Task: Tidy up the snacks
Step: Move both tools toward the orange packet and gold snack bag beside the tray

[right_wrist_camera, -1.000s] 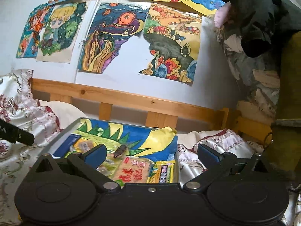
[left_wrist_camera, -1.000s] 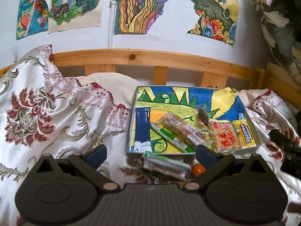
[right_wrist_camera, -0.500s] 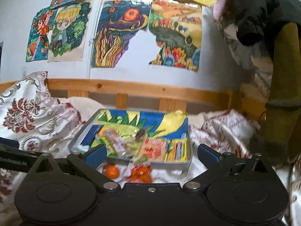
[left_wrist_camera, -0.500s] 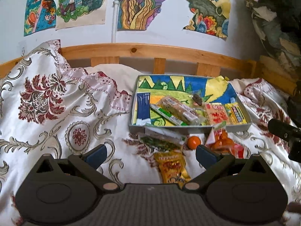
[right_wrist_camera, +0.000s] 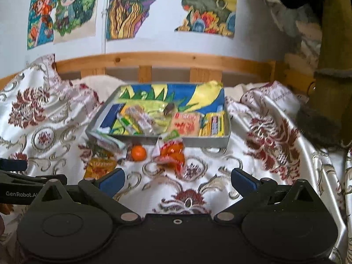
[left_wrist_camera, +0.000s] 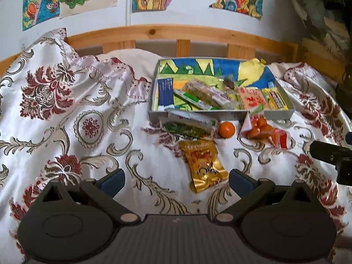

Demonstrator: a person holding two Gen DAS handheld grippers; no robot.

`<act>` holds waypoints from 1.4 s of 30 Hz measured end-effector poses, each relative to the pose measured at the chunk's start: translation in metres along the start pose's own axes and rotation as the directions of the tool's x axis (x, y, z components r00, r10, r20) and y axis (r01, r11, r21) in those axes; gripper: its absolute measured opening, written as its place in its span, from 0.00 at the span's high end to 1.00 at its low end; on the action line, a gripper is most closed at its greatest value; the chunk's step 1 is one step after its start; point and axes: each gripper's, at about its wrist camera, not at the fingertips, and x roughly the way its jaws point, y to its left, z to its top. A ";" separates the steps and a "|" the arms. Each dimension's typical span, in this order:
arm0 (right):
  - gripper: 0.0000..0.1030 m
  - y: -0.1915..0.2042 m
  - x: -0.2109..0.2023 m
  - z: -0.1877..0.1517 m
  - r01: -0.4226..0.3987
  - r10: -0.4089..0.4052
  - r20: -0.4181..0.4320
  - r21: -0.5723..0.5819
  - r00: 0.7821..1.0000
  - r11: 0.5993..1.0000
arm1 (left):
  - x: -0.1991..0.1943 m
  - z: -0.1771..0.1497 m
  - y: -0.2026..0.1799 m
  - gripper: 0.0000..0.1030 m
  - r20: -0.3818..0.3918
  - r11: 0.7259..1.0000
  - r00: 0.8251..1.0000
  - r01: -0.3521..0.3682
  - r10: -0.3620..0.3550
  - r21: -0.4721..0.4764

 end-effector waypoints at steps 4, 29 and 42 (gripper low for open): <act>0.01 0.001 0.003 -0.002 -0.013 0.012 -0.031 -0.001 0.999 1.000 | 0.002 -0.002 -0.002 0.01 -0.019 1.000 1.000 -0.003 0.003 0.017; 0.01 0.007 0.019 -0.008 -0.042 0.042 -0.129 -0.001 0.991 0.999 | 0.018 -0.003 0.000 0.01 -0.089 0.999 0.996 -0.023 0.027 0.048; 0.01 0.004 0.027 -0.006 -0.030 0.032 -0.113 0.018 0.993 0.999 | 0.032 0.004 -0.003 0.01 -0.098 0.999 0.995 0.013 -0.009 0.046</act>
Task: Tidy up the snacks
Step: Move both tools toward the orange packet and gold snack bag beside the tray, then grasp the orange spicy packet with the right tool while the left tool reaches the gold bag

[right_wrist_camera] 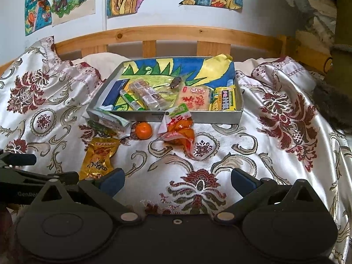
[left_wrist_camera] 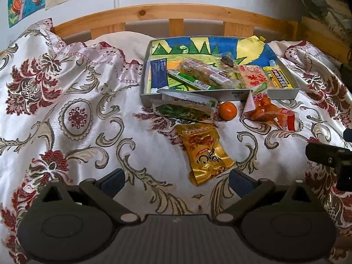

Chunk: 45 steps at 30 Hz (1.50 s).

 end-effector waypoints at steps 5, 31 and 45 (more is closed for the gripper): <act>0.01 -0.004 0.006 0.002 0.014 -0.014 0.008 0.016 1.000 1.000 | 0.008 0.005 -0.001 0.01 -0.004 1.000 1.000 0.015 -0.015 -0.011; 0.01 -0.030 0.078 0.031 -0.090 0.092 0.148 -0.019 0.985 0.996 | 0.055 0.026 -0.008 0.01 -0.080 0.994 0.991 0.110 -0.107 0.027; 0.05 -0.011 0.133 0.038 -0.136 0.143 0.038 -0.157 0.989 0.978 | 0.074 0.030 -0.011 0.03 -0.118 0.989 0.984 0.140 -0.134 0.040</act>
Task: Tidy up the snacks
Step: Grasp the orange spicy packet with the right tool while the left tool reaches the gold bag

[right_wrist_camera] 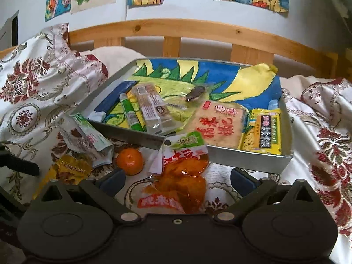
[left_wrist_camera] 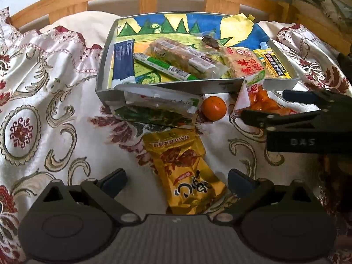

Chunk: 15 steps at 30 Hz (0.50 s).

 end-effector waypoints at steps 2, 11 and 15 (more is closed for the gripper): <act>0.09 -0.001 0.005 -0.001 0.027 -0.027 -0.030 0.022 0.999 0.999 | 0.000 0.000 0.001 0.05 0.001 1.000 1.000 0.002 -0.002 0.002; 0.21 0.000 0.005 -0.008 0.041 -0.040 -0.023 0.004 0.999 0.999 | 0.000 0.002 -0.002 0.15 -0.011 1.000 1.000 0.003 -0.003 0.019; 0.34 0.002 0.006 -0.009 0.042 -0.042 -0.026 -0.007 0.999 0.999 | 0.001 0.005 -0.007 0.28 -0.023 0.999 1.000 0.019 -0.018 0.046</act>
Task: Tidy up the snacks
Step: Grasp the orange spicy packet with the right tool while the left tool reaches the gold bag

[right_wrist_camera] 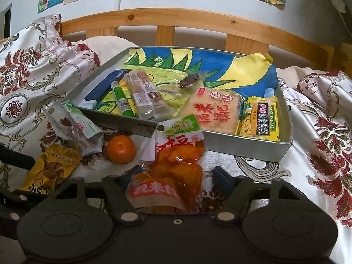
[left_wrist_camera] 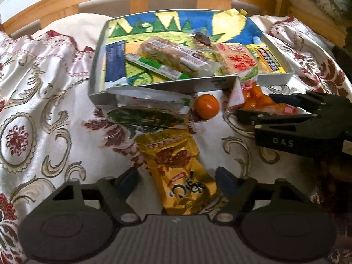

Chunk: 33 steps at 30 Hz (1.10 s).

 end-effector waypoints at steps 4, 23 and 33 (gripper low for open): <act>0.43 0.002 -0.002 -0.001 0.006 -0.006 0.005 -0.013 1.000 1.000 | -0.001 0.000 -0.004 0.37 0.008 1.000 1.000 0.017 -0.017 0.024; 0.45 0.004 -0.043 0.003 -0.099 0.097 -0.090 -0.017 0.991 0.995 | -0.007 0.001 0.005 0.29 -0.009 0.997 0.998 0.066 -0.066 -0.044; 0.33 0.006 -0.031 -0.003 -0.106 0.103 -0.089 -0.027 0.991 0.994 | 0.000 0.002 -0.001 0.38 -0.035 0.999 0.999 0.032 -0.033 -0.014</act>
